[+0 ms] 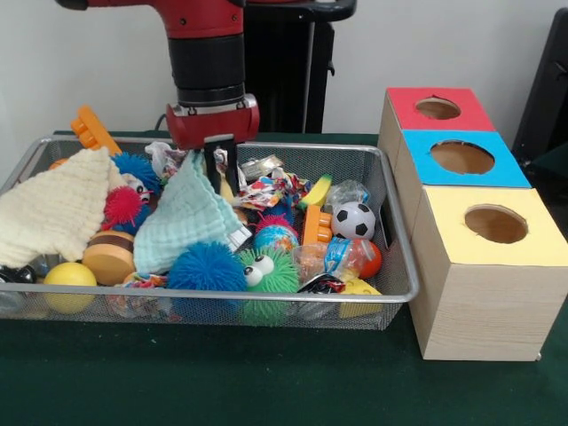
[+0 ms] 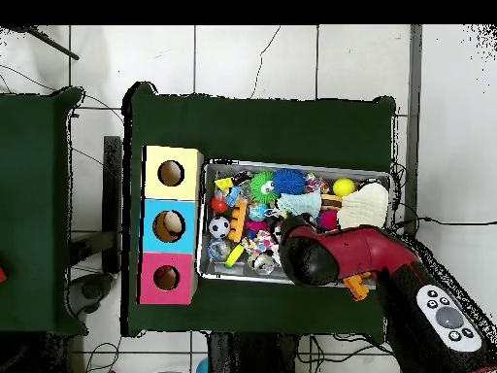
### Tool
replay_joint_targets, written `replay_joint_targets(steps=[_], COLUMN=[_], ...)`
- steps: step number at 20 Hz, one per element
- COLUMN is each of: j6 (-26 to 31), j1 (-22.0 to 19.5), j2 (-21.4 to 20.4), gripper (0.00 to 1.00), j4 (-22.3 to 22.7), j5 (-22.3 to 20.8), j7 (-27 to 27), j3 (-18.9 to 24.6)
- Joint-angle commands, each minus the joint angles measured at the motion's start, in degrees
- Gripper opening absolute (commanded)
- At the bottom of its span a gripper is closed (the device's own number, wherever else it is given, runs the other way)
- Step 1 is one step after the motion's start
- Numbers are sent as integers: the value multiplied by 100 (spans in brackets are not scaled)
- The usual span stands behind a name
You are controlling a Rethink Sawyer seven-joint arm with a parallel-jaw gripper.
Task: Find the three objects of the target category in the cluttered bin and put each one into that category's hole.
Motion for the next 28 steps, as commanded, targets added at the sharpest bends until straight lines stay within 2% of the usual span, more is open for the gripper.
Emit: replay_joint_targets(steps=[1, 14, 22, 28], j6=[892, 1184, 1128, 1167], j1=[-134, 145, 503, 716], j2=[-276, -918, -1140, -1293], gripper=[0, 0, 0, 0], j4=[-48, 163, 220, 231], j5=[375, 926, 1235, 1584], j7=[-565, -67, 505, 708], j3=[388, 175, -226, -453])
